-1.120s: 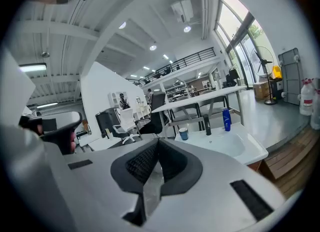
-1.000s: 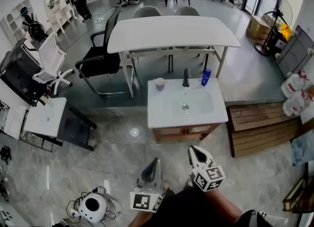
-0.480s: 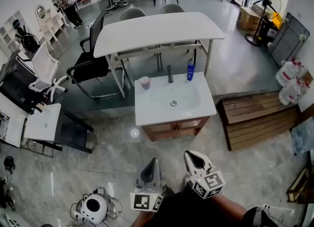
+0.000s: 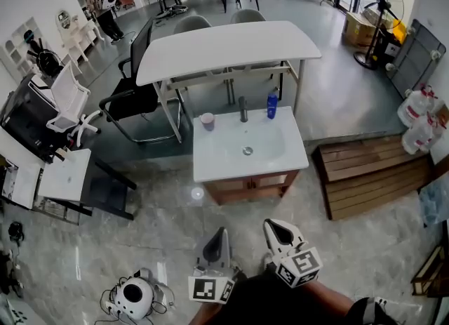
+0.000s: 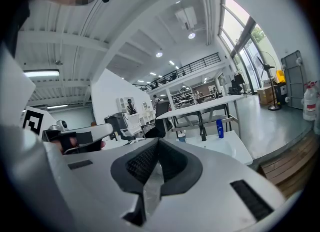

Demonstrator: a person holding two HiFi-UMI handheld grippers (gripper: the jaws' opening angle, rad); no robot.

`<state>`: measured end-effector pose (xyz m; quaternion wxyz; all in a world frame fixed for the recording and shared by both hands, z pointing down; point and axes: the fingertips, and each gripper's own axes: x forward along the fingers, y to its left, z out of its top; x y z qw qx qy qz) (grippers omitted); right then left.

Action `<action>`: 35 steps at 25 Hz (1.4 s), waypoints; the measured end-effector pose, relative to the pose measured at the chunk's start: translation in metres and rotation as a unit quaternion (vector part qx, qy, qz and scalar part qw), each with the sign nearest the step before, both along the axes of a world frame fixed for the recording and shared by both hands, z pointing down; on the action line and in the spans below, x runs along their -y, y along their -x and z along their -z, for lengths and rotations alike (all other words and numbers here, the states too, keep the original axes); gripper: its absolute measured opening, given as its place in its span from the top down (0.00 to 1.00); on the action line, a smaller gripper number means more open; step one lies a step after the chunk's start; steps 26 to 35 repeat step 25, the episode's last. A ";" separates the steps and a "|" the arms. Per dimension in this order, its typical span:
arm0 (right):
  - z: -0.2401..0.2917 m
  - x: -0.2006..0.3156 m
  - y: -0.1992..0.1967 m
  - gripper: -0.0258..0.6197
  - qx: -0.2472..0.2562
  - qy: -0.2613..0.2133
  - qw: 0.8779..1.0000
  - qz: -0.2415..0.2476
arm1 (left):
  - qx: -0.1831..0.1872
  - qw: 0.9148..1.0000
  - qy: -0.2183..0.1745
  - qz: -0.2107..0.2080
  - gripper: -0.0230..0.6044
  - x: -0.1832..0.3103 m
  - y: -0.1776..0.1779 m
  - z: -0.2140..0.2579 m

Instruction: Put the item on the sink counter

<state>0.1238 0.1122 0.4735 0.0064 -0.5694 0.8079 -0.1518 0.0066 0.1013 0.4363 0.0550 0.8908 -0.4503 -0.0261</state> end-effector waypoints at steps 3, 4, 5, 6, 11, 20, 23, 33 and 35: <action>-0.002 0.000 0.000 0.95 -0.001 0.002 1.000 0.004 | 0.000 1.000 0.001 0.001 0.94 0.000 -0.002 -0.002; -0.002 0.000 0.000 0.94 0.000 0.003 1.000 0.004 | 0.000 1.000 0.000 0.001 0.94 0.000 -0.003 -0.001; -0.001 0.000 -0.001 0.95 0.002 0.004 1.000 0.003 | 0.000 1.000 0.000 0.001 0.94 0.001 -0.003 -0.001; -0.001 0.000 -0.001 0.95 0.002 0.005 1.000 0.003 | -0.001 1.000 0.000 0.001 0.94 0.001 -0.004 0.000; -0.002 -0.001 -0.001 0.95 0.002 0.004 1.000 0.005 | -0.002 1.000 -0.001 -0.001 0.94 0.000 -0.006 0.001; -0.001 0.000 0.003 0.95 0.003 0.001 1.000 0.011 | -0.002 1.000 -0.001 -0.001 0.94 0.001 -0.004 0.001; -0.001 0.001 0.003 0.95 0.003 0.001 1.000 0.008 | -0.002 1.000 -0.001 -0.003 0.94 0.002 -0.004 0.000; -0.002 0.001 0.003 0.95 0.002 0.001 1.000 0.008 | -0.002 1.000 0.000 -0.003 0.94 0.003 -0.004 -0.001; -0.002 0.001 0.003 0.95 0.002 0.001 1.000 0.008 | -0.002 1.000 0.000 -0.003 0.94 0.003 -0.004 -0.001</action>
